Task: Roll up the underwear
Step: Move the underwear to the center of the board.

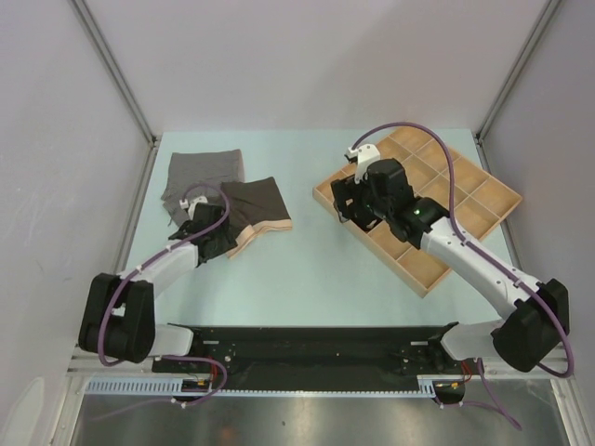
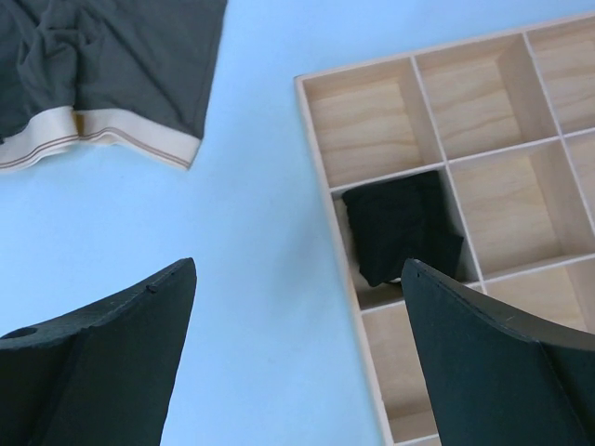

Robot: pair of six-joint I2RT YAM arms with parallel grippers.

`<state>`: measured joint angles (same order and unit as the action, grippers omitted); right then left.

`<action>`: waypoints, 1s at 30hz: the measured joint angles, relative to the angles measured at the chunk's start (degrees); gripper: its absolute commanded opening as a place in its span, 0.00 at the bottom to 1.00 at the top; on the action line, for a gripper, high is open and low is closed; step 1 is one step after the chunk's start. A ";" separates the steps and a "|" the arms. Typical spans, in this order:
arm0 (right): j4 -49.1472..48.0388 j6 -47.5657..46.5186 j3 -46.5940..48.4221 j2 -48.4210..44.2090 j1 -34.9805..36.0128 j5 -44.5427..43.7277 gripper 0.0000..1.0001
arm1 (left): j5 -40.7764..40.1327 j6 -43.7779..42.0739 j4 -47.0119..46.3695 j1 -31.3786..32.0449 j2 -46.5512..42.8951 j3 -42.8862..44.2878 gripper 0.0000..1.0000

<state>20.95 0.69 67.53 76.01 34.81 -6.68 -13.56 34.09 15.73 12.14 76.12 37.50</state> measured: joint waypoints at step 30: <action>-0.98 3.04 -3.32 -2.84 6.54 1.05 0.95 | 5.62 6.10 -10.73 10.75 -7.58 -11.80 0.00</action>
<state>19.97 3.73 64.20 73.17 41.34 -5.63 -7.94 40.18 4.99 22.90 68.53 25.69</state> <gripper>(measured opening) 0.955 0.012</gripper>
